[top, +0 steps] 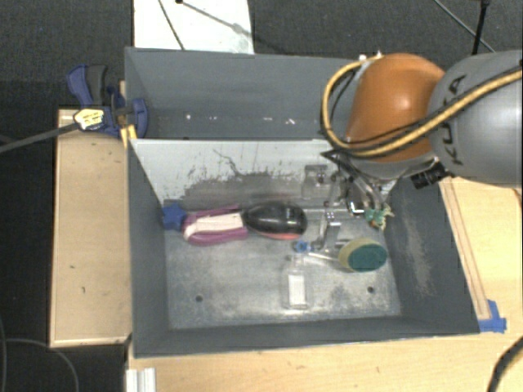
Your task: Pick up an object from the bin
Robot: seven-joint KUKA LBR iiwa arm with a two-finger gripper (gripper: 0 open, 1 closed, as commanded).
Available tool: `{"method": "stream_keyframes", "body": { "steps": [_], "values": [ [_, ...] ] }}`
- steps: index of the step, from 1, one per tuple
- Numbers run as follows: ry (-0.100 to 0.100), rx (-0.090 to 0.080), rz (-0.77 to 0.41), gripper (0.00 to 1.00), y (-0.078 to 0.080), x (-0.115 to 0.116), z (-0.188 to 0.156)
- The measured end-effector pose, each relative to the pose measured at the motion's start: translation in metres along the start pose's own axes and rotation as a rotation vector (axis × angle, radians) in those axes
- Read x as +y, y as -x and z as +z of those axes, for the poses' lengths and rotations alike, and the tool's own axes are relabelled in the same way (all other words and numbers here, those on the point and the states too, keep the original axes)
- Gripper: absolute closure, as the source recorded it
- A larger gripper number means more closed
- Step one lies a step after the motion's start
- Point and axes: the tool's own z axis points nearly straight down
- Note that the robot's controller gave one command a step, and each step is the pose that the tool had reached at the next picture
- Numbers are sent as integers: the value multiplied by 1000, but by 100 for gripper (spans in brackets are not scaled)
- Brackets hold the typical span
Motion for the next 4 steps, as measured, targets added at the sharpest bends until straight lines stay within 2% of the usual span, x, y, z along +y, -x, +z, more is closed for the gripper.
{"method": "stream_keyframes", "body": {
  "steps": [1, 2, 3, 4],
  "values": [
    [-2, 1, 46, 0, -5, -43, 99],
    [0, -2, 82, 0, -42, -47, 119],
    [0, -7, 82, 100, -40, -47, 118],
    [0, -15, 92, 100, -35, -41, 25]
  ]
}}
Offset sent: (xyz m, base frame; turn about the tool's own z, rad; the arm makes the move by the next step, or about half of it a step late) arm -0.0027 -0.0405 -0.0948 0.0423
